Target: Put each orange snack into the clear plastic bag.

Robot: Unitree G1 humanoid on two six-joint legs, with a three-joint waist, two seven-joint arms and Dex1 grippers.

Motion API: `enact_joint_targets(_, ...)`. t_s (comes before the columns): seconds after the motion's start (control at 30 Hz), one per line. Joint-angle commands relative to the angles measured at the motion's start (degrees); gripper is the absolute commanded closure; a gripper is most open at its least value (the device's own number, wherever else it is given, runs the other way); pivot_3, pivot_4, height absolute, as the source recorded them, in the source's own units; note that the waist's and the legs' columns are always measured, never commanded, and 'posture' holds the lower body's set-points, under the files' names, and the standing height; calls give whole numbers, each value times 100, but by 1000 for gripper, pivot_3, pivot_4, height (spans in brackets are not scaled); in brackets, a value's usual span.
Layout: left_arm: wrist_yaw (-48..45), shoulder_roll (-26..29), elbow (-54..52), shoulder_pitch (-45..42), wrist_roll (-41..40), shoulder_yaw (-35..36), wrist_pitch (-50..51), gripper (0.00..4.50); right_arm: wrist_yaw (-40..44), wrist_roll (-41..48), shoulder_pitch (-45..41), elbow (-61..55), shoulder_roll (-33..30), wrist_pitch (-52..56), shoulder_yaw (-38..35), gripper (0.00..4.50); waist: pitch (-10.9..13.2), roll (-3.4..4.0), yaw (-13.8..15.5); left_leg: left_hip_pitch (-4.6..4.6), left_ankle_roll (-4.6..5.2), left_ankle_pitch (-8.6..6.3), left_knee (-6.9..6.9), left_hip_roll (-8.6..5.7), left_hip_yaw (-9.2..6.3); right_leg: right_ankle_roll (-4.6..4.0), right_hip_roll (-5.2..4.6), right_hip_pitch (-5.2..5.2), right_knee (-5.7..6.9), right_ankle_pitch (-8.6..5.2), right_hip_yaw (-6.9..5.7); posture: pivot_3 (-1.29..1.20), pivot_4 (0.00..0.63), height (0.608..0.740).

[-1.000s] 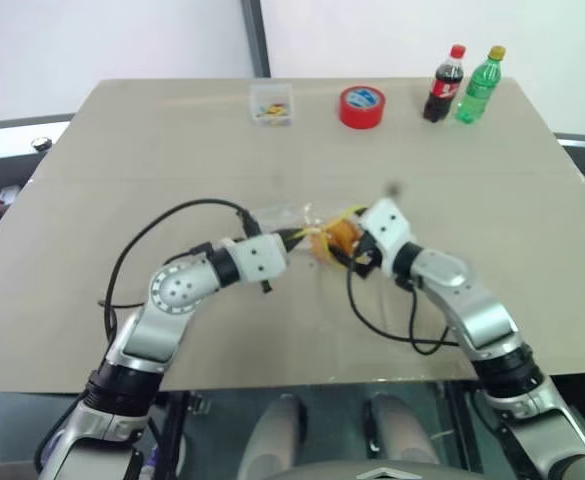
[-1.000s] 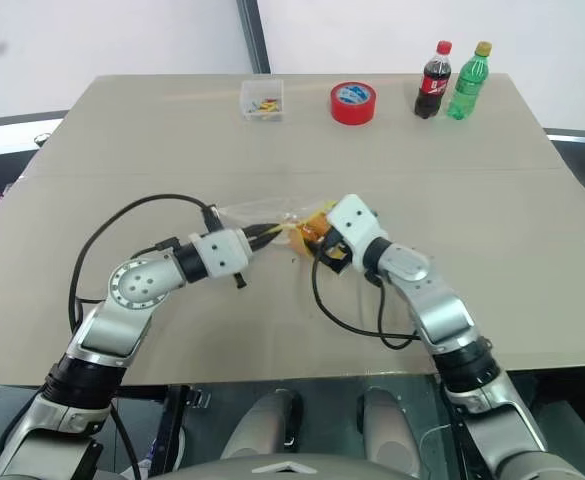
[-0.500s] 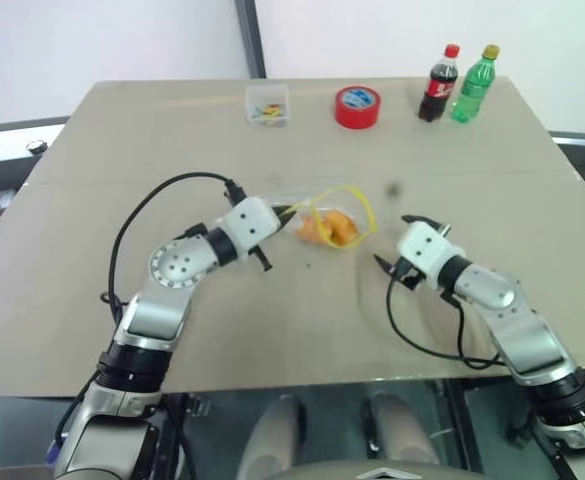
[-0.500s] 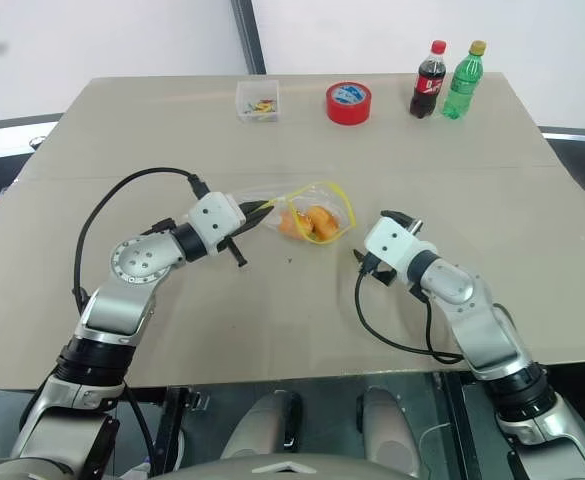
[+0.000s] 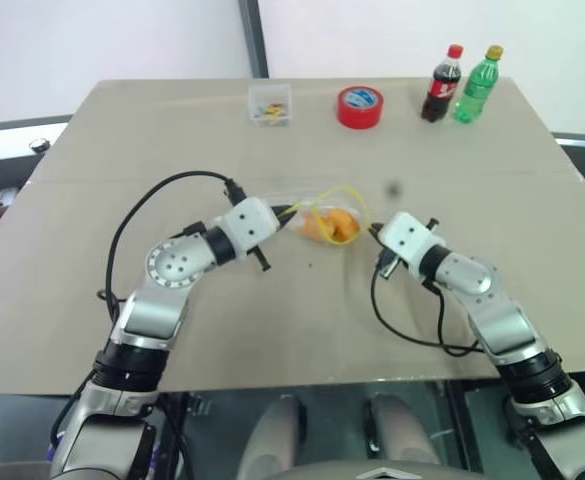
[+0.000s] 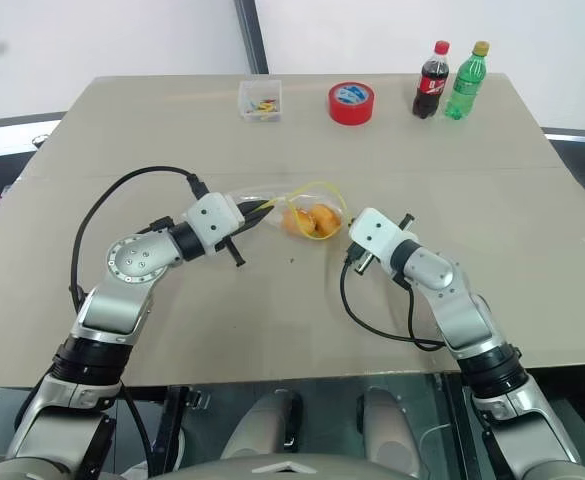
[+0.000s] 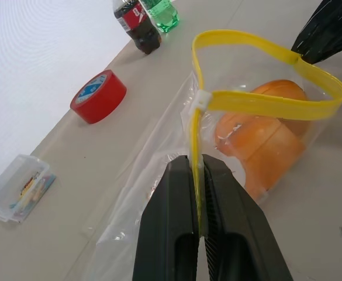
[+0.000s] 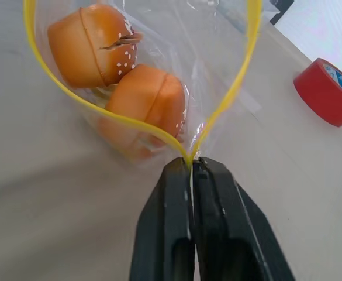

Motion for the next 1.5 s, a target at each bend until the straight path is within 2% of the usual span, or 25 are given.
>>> enact_joint_targets(0.03, 40, 13, -250, -9, -117, 151, -116, 4500, -12, -32, -142, -89, -12, -122, -155, 4414, 0, 0, 0, 0, 0, 0, 0, 0, 1, 0, 0, 0, 0, 0, 1, 0, 150, 740)
enact_joint_targets(0.23, 192, -169, 99, -383, -259, 291, -158, 4500, -230, -161, -482, 111, -352, -112, -681, 4414, 0, 0, 19, 0, 0, 0, 1, -1, 0, 0, -1, 0, 0, 0, 0, 0, 150, 740)
enact_joint_targets(0.47, 401, -575, 1823, -2121, -240, 290, -421, 4500, -777, -448, -1520, 975, -928, -497, -1320, 4414, 2, -4, 30, -2, 0, 1, 7, -9, 0, 0, -1, 1, 3, 1, -5, 0, 150, 740)
enact_joint_targets(0.6, 336, -603, 2439, -2614, -153, 213, -962, 4500, -856, -514, -1703, 988, -1212, -606, -1572, 4414, 2, -4, 2, -12, -16, 10, -1, -9, 10, 0, -4, -6, -14, 0, 3, 0, 150, 740)
enact_joint_targets(0.73, 182, -539, 2465, -2468, -103, 136, -1568, 4500, -748, -418, -1315, 366, -1352, -416, -1838, 4414, 2, -4, -32, -57, -16, 10, 2, -8, 27, 1, -7, -59, -5, 0, 21, 0, 150, 740)
enact_joint_targets(0.77, 124, -556, 2323, -2340, -224, 175, -1479, 4500, -665, -358, -1071, 77, -1340, -262, -1878, 4414, -1, -3, -26, -81, -17, 11, 9, -6, 19, 1, -6, -79, -3, 0, 12, 0, 150, 740)
enact_joint_targets(0.9, -56, -470, 1646, -1660, -304, 130, -1251, 4500, -185, 273, 12, -1177, -1049, 660, -1901, 4414, -2, -4, -22, -87, -14, 9, 11, 4, 15, 1, -7, -79, -5, 0, 11, 0, 150, 740)
enact_joint_targets(1.0, -26, -488, 1343, -1393, -355, 164, -974, 4500, 20, 444, 500, -1750, -882, 902, -1583, 3508, -1, -2, -15, -88, -3, 3, 20, 2, 15, 2, -9, -79, 2, 0, 14, 0, 150, 740)
enact_joint_targets(1.2, -40, -440, 1171, -1309, -338, 203, -771, 4500, -245, 173, 388, -1647, -411, 1043, -941, 614, 0, -2, -8, -71, 11, -5, 89, -8, -5, 5, 0, -46, 51, 2, -5, 0, 150, 740)
enact_joint_targets(1.5, -74, -313, 859, -1131, -400, 272, -621, 4500, -290, -26, -684, 345, 85, 142, -437, 614, 0, -2, -24, -69, 10, -4, 97, -13, -7, 4, -1, -50, 73, 2, -4, 0, 150, 740)
